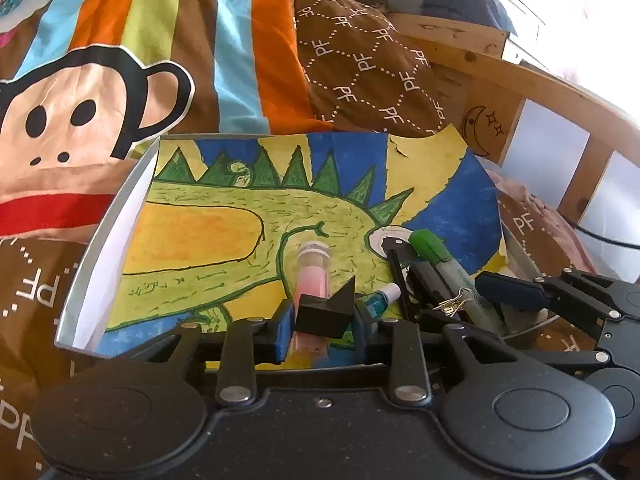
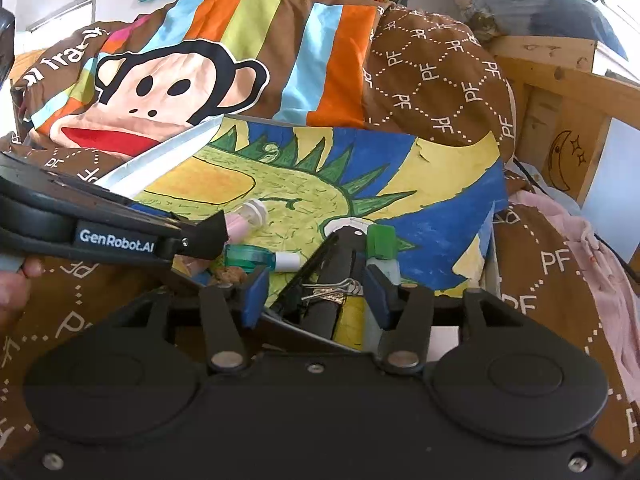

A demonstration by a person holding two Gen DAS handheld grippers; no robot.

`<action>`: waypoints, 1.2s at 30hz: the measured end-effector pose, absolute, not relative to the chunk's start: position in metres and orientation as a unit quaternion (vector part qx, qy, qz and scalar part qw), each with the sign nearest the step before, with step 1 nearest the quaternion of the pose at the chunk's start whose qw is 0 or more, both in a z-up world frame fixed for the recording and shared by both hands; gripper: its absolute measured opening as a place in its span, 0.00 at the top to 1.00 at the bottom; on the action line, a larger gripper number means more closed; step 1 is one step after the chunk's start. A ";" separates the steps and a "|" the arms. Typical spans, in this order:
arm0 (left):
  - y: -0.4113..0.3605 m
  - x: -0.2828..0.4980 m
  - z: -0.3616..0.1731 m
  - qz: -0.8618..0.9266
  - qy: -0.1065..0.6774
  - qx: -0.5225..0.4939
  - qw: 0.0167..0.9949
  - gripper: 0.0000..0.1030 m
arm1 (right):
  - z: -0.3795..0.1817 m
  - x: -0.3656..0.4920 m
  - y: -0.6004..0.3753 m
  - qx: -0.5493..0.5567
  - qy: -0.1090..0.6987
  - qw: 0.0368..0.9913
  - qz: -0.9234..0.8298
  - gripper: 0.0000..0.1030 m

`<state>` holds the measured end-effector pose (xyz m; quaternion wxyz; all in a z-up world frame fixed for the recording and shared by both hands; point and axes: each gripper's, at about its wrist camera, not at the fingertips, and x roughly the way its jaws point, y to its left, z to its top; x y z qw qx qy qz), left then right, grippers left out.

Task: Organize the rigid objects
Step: 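Carry the black binder clip into the tray and open the right tool, then lift both open tools up and away from the tray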

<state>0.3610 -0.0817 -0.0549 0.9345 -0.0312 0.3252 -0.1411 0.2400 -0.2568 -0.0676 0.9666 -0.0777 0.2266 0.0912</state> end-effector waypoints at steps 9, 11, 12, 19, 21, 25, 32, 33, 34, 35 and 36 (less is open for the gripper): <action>-0.067 0.342 -0.031 -0.134 0.300 -0.059 0.943 0.43 | -0.047 0.224 -0.268 -0.059 0.210 0.973 0.079 0.37; -0.063 0.333 -0.024 -0.128 0.287 -0.063 0.947 0.39 | -0.039 0.217 -0.271 -0.050 0.202 0.975 0.076 0.32; -0.061 0.329 -0.021 -0.125 0.282 -0.066 0.949 0.36 | -0.035 0.214 -0.273 -0.047 0.198 0.976 0.075 0.29; -0.046 0.296 0.001 -0.101 0.249 -0.071 0.961 0.24 | -0.004 0.184 -0.281 -0.022 0.171 0.982 0.076 0.13; -0.042 0.285 0.007 -0.095 0.239 -0.073 0.964 0.20 | 0.003 0.175 -0.281 -0.021 0.164 0.983 0.077 0.10; -0.036 0.262 0.017 -0.077 0.215 -0.068 0.971 0.13 | 0.017 0.154 -0.281 -0.009 0.154 0.984 0.086 0.03; -0.026 0.217 0.025 -0.054 0.178 -0.058 0.981 0.04 | 0.030 0.115 -0.274 0.013 0.143 0.985 0.095 0.01; -0.025 0.213 0.025 -0.052 0.176 -0.057 0.981 0.03 | 0.030 0.110 -0.272 0.012 0.142 0.985 0.095 0.01; -0.023 0.209 0.024 -0.050 0.173 -0.056 0.982 0.03 | 0.030 0.105 -0.270 0.010 0.142 0.985 0.094 0.01; -0.022 0.204 0.024 -0.047 0.171 -0.054 0.983 0.02 | 0.031 0.100 -0.269 0.011 0.140 0.986 0.092 0.01; -0.020 0.199 0.024 -0.044 0.169 -0.053 0.983 0.01 | 0.032 0.094 -0.268 0.013 0.139 0.986 0.091 0.01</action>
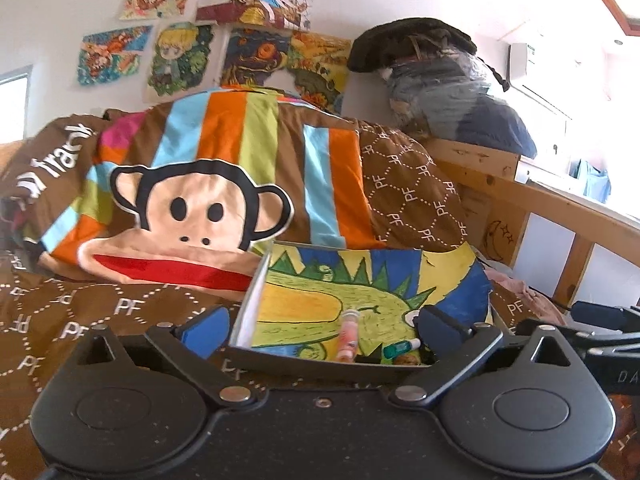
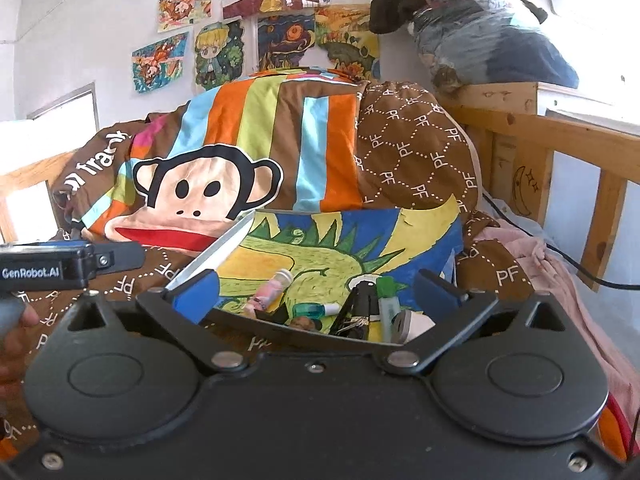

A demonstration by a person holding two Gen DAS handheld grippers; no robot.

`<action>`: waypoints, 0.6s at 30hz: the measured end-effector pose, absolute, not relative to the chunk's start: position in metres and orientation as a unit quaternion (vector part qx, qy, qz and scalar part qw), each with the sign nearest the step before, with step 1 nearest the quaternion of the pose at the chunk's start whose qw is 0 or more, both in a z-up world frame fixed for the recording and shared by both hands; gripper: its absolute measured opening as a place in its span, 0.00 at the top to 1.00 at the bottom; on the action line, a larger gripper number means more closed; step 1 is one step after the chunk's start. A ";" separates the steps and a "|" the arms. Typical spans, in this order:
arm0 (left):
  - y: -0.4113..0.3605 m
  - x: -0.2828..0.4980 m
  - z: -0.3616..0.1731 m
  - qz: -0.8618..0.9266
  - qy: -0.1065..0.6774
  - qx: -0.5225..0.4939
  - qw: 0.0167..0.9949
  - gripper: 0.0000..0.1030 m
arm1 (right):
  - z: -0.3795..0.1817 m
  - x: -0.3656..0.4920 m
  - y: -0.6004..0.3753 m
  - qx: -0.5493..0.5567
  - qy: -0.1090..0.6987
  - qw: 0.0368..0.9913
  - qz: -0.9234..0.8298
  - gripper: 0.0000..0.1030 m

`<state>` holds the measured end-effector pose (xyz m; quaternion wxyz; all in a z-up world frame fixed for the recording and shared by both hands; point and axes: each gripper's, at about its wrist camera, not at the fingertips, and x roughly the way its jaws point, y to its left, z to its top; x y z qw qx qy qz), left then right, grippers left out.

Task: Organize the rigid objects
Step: 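Lift both open tools up and away from the tray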

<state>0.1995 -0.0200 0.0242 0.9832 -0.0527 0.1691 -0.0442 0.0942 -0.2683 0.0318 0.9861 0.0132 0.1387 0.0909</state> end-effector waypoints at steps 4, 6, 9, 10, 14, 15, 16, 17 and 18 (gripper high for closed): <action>-0.013 0.182 0.022 -0.036 0.163 -0.050 0.985 0.01 | 0.032 0.073 -0.267 0.030 0.136 0.987 0.086 0.00; -0.011 0.174 0.019 -0.033 0.163 -0.050 0.985 0.01 | 0.032 0.060 -0.265 0.033 0.135 0.987 0.082 0.00; -0.007 0.160 0.015 -0.028 0.163 -0.051 0.985 0.01 | 0.030 0.039 -0.262 0.033 0.130 0.988 0.078 0.00; -0.006 0.156 0.014 -0.027 0.162 -0.052 0.985 0.01 | 0.030 0.033 -0.261 0.034 0.129 0.988 0.077 0.00; -0.002 0.141 0.008 -0.023 0.161 -0.057 0.985 0.01 | 0.027 0.008 -0.258 0.035 0.125 0.989 0.072 0.00; -0.002 0.137 0.007 -0.024 0.161 -0.056 0.985 0.01 | 0.026 0.004 -0.257 0.036 0.125 0.989 0.071 0.00; -0.002 0.134 0.006 -0.024 0.160 -0.055 0.985 0.01 | 0.026 -0.001 -0.257 0.036 0.126 0.989 0.070 0.00; -0.002 0.131 0.005 -0.024 0.160 -0.053 0.985 0.01 | 0.024 -0.006 -0.256 0.036 0.127 0.989 0.069 0.00; -0.001 0.128 0.004 -0.024 0.161 -0.053 0.985 0.01 | 0.023 -0.011 -0.255 0.036 0.128 0.989 0.068 0.00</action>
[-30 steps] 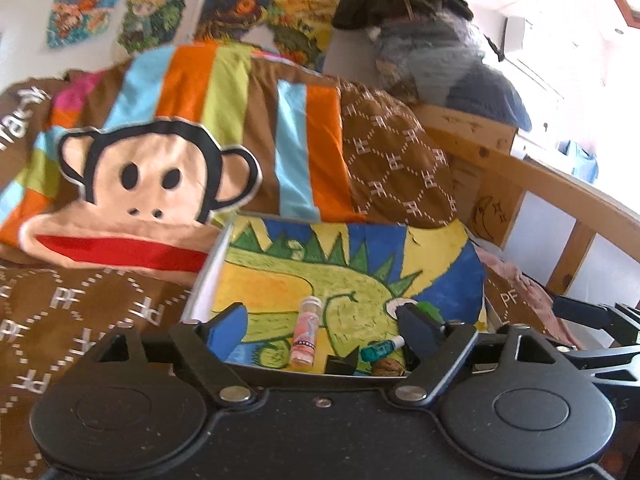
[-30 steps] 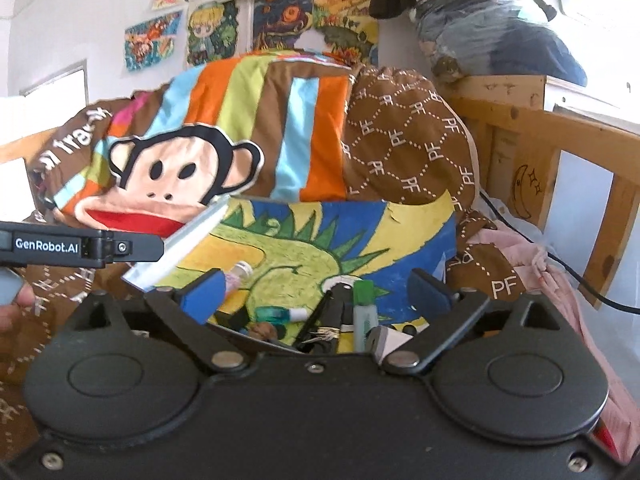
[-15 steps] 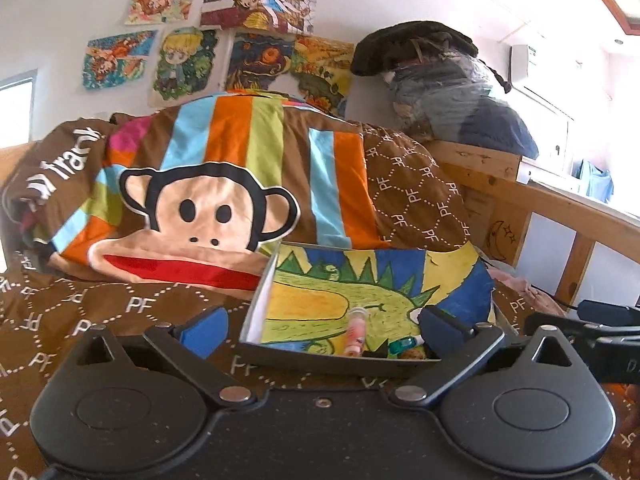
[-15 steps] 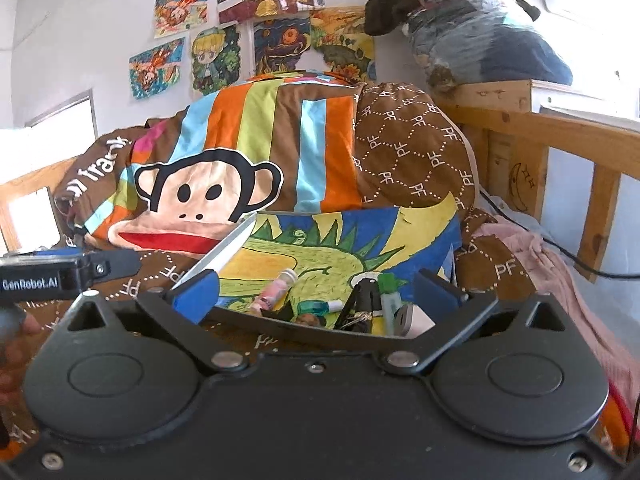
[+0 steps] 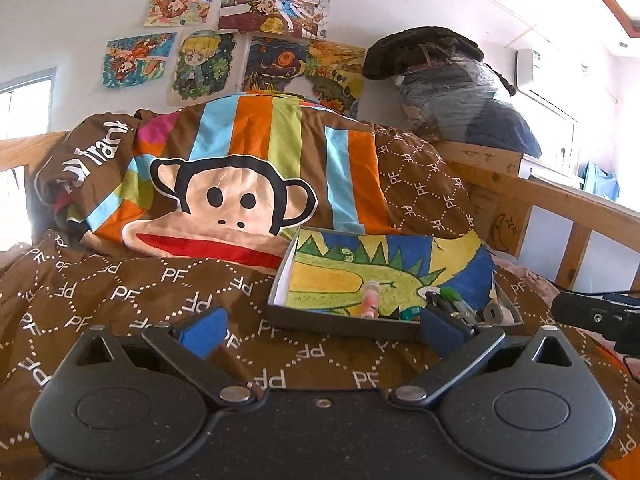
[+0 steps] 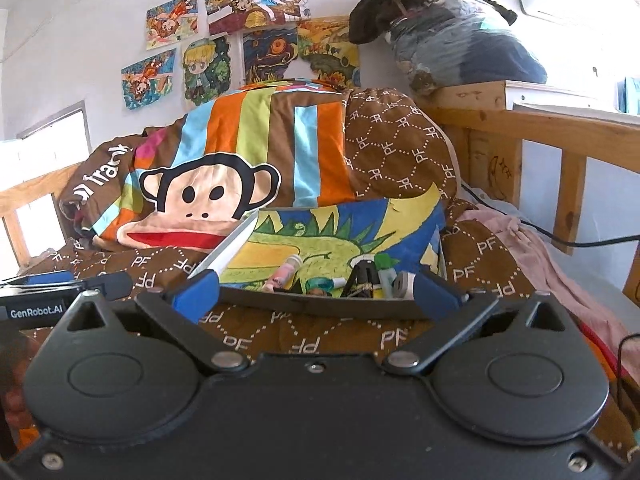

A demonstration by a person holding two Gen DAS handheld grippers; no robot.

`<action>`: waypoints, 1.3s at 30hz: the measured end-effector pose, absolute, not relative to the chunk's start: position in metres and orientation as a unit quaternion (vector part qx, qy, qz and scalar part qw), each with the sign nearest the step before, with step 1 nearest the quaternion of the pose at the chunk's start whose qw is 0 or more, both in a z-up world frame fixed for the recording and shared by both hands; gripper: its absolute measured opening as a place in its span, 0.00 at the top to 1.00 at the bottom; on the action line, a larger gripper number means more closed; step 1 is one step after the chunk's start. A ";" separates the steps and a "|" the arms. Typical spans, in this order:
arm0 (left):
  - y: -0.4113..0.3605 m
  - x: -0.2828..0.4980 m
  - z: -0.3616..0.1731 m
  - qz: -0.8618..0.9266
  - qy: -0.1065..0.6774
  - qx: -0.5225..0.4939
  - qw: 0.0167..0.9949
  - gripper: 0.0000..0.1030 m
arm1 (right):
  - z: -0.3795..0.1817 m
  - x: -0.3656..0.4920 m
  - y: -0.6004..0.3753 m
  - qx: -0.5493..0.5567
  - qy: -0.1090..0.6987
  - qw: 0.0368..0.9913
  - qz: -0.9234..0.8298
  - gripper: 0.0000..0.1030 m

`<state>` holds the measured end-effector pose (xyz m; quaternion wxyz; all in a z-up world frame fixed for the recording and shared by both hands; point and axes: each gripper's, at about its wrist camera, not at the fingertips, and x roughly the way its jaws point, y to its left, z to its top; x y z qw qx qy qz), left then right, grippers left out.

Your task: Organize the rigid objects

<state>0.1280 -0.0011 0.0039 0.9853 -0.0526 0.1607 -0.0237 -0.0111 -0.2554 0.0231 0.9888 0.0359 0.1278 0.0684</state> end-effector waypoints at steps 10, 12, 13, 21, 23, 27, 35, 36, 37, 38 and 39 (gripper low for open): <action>0.005 0.104 -0.003 -0.021 0.157 -0.053 0.986 0.01 | 0.013 -0.048 -0.245 0.036 0.131 0.989 0.066 0.00; 0.004 0.100 -0.003 -0.021 0.154 -0.049 0.987 0.01 | 0.010 -0.053 -0.242 0.036 0.132 0.989 0.063 0.00; 0.004 0.098 -0.003 -0.020 0.153 -0.048 0.987 0.01 | 0.009 -0.055 -0.241 0.036 0.133 0.989 0.062 0.00; 0.006 0.083 -0.005 -0.018 0.156 -0.046 0.987 0.01 | 0.000 -0.074 -0.237 0.042 0.143 0.987 0.050 0.00; 0.006 0.079 -0.005 -0.017 0.157 -0.044 0.987 0.01 | -0.002 -0.078 -0.237 0.048 0.145 0.987 0.046 0.00; 0.007 0.071 -0.005 -0.014 0.160 -0.042 0.986 0.01 | -0.005 -0.087 -0.238 0.056 0.148 0.987 0.039 0.00; 0.007 0.054 -0.004 -0.011 0.164 -0.039 0.986 0.01 | -0.010 -0.106 -0.238 0.068 0.152 0.986 0.033 0.00; 0.007 0.053 -0.004 -0.011 0.165 -0.039 0.985 0.01 | -0.010 -0.108 -0.238 0.067 0.151 0.986 0.033 0.00; 0.007 0.052 -0.004 -0.011 0.166 -0.038 0.985 0.01 | -0.010 -0.109 -0.238 0.066 0.151 0.986 0.034 0.00; 0.007 0.052 -0.005 -0.010 0.167 -0.037 0.985 0.01 | -0.010 -0.109 -0.238 0.064 0.152 0.986 0.034 0.00; 0.007 0.052 -0.005 -0.008 0.169 -0.036 0.985 0.01 | -0.010 -0.107 -0.239 0.062 0.153 0.986 0.035 0.00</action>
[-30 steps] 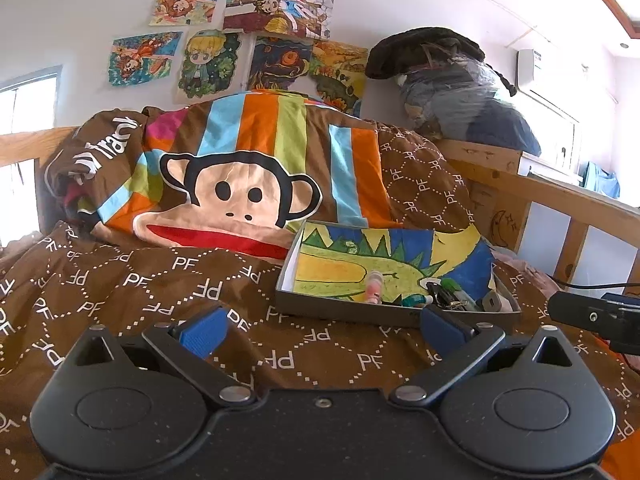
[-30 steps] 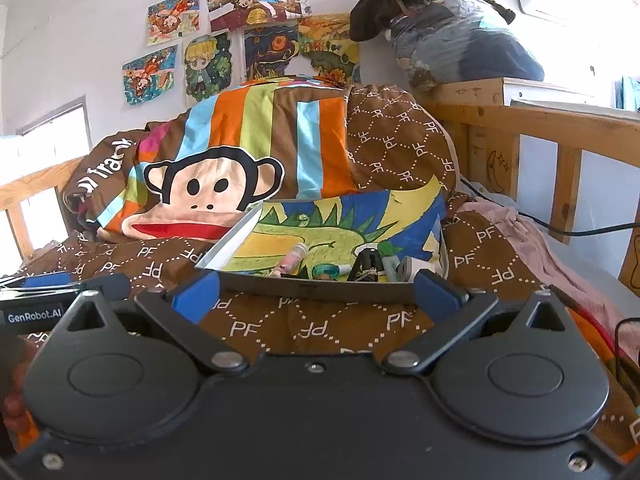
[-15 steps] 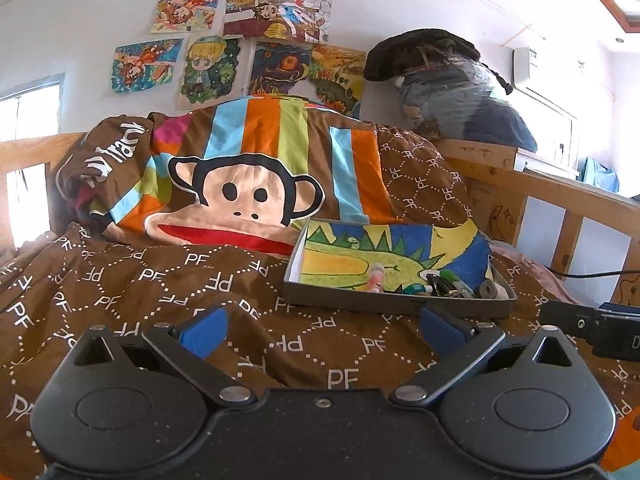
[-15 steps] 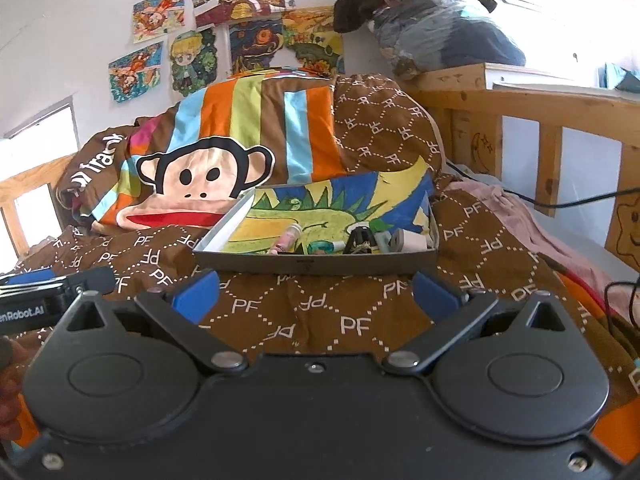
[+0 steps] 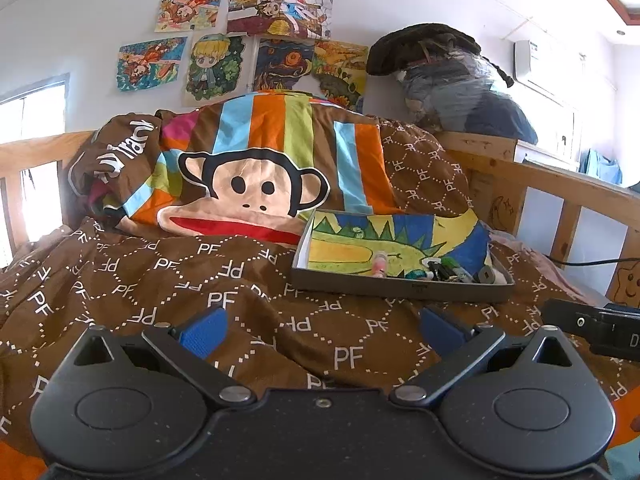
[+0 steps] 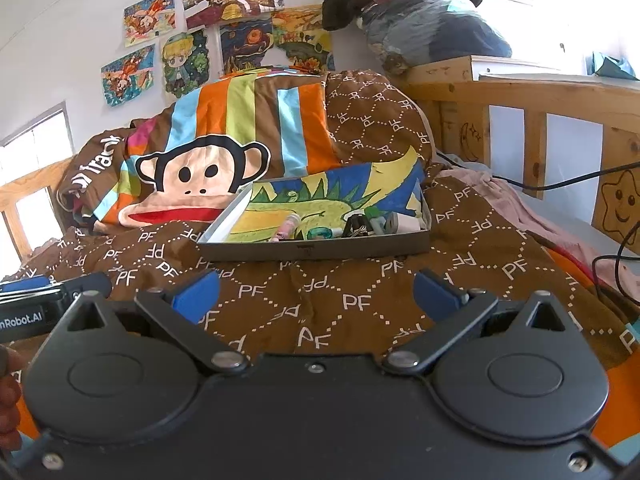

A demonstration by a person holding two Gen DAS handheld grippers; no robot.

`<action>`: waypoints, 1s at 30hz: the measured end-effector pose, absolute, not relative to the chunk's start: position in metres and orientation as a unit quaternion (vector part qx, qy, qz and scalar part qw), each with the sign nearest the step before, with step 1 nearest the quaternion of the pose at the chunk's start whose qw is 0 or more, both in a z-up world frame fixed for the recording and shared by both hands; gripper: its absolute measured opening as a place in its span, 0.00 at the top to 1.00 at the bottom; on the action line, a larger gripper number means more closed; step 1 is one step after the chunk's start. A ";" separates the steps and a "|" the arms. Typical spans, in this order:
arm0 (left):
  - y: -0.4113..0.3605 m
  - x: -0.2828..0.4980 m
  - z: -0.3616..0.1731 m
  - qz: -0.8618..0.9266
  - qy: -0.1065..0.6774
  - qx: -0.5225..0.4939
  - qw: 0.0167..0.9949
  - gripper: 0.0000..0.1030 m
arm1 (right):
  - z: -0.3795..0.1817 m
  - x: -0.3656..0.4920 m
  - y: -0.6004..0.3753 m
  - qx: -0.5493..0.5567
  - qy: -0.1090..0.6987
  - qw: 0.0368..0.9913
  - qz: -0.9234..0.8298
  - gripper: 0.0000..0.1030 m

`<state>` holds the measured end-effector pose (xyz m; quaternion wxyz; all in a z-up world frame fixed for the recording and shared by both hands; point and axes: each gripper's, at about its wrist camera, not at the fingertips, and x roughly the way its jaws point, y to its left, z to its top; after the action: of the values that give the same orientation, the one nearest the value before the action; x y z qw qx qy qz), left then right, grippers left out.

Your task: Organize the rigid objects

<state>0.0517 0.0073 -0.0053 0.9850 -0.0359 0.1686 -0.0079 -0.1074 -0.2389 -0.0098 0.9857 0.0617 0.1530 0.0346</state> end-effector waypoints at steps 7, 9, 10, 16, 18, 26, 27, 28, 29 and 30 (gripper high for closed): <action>0.007 0.056 -0.013 -0.003 0.180 -0.038 0.983 0.01 | -0.015 -0.103 -0.243 0.057 0.166 0.984 0.033 0.00; 0.007 0.057 -0.014 -0.002 0.183 -0.039 0.982 0.01 | -0.017 -0.100 -0.242 0.056 0.173 0.983 0.035 0.00; 0.007 0.057 -0.015 -0.002 0.184 -0.040 0.982 0.01 | -0.018 -0.100 -0.242 0.055 0.176 0.982 0.037 0.00; 0.009 0.061 -0.017 -0.001 0.192 -0.048 0.980 0.01 | -0.022 -0.095 -0.238 0.052 0.186 0.980 0.042 0.00; 0.009 0.061 -0.018 0.001 0.194 -0.048 0.980 0.01 | -0.023 -0.094 -0.238 0.052 0.186 0.980 0.041 0.00; 0.009 0.061 -0.018 0.003 0.195 -0.047 0.980 0.01 | -0.023 -0.094 -0.240 0.051 0.183 0.981 0.038 0.00; 0.009 0.060 -0.018 0.003 0.195 -0.048 0.980 0.01 | -0.023 -0.094 -0.241 0.052 0.184 0.981 0.038 0.00; 0.009 0.060 -0.018 0.003 0.195 -0.047 0.980 0.01 | -0.023 -0.093 -0.241 0.053 0.184 0.981 0.039 0.00; 0.009 0.061 -0.018 0.003 0.194 -0.047 0.980 0.01 | -0.023 -0.092 -0.241 0.053 0.185 0.981 0.039 0.00; 0.009 0.060 -0.018 0.005 0.193 -0.047 0.980 0.01 | -0.024 -0.093 -0.241 0.053 0.185 0.981 0.040 0.00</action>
<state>0.0604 0.0088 -0.0179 0.9800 -0.0466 0.1933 0.0045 -0.0933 -0.2414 -0.0242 0.9806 0.0532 0.1846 0.0395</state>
